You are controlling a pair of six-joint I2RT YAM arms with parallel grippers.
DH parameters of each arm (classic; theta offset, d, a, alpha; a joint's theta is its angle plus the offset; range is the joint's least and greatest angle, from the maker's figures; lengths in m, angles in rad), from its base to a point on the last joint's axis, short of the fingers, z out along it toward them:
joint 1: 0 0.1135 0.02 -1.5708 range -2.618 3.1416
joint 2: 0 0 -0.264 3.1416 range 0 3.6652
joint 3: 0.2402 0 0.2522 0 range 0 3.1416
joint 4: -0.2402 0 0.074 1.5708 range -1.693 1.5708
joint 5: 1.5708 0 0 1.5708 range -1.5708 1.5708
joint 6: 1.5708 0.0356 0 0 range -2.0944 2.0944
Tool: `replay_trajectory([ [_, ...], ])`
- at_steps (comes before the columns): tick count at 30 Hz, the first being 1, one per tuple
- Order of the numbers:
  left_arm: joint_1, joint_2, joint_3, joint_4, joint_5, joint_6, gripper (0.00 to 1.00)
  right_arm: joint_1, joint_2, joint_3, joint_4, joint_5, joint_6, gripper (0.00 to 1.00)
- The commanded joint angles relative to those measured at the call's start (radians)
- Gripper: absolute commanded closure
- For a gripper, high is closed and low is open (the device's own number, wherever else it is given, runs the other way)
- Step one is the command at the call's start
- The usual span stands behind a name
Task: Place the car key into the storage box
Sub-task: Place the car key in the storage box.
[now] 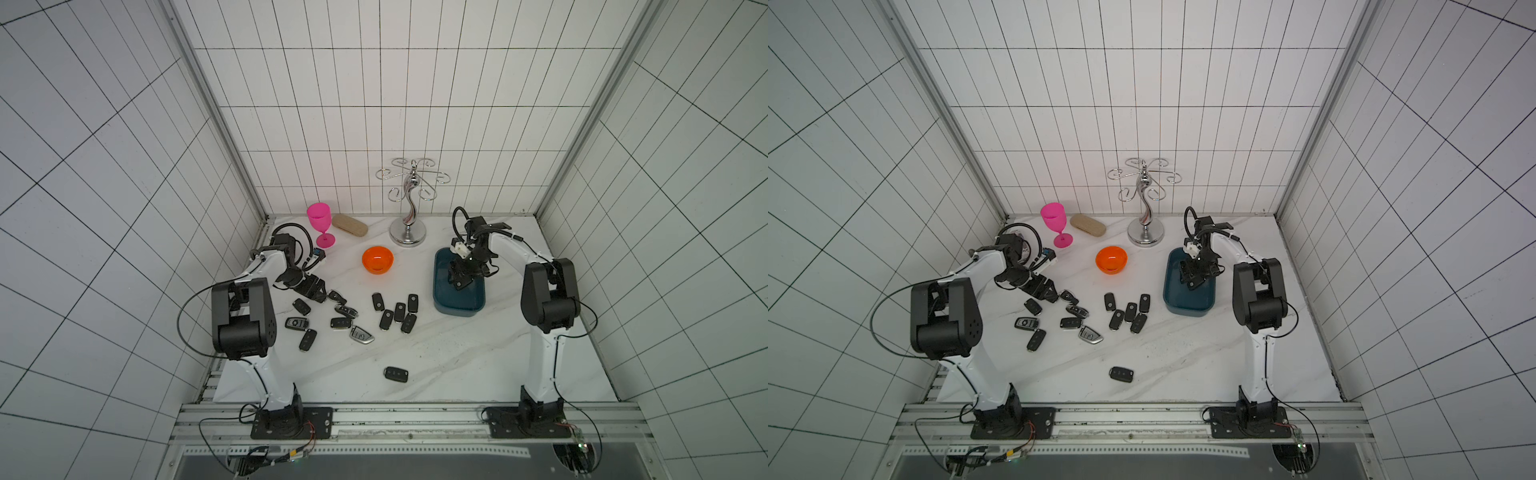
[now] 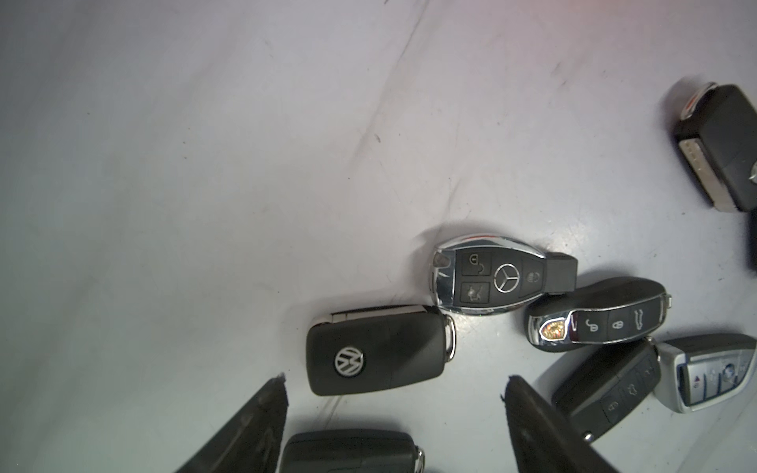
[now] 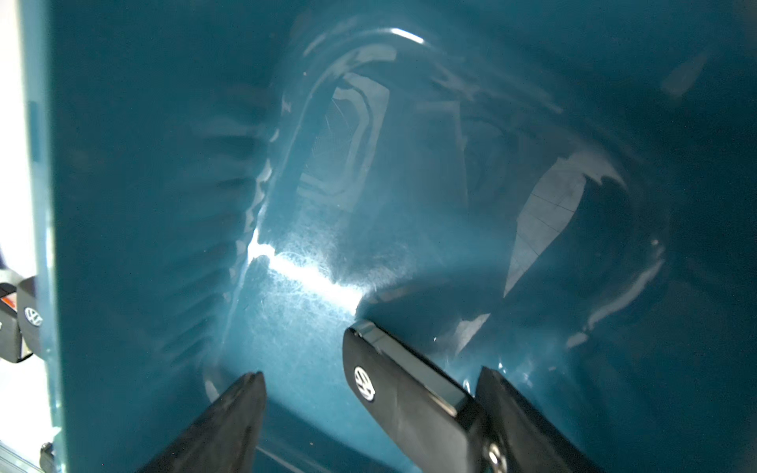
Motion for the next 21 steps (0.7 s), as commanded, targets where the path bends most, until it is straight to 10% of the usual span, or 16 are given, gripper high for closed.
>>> replay_trajectory([
  [1, -0.011, -0.028, -0.024, 0.042, -0.008, 0.047, 0.19, -0.020, -0.027, 0.036, -0.008, 0.000, 0.003, 0.13],
  [21, -0.028, 0.011, -0.102, 0.182, -0.120, 0.088, 0.25, -0.023, -0.070, 0.015, -0.002, -0.048, -0.007, 0.09],
])
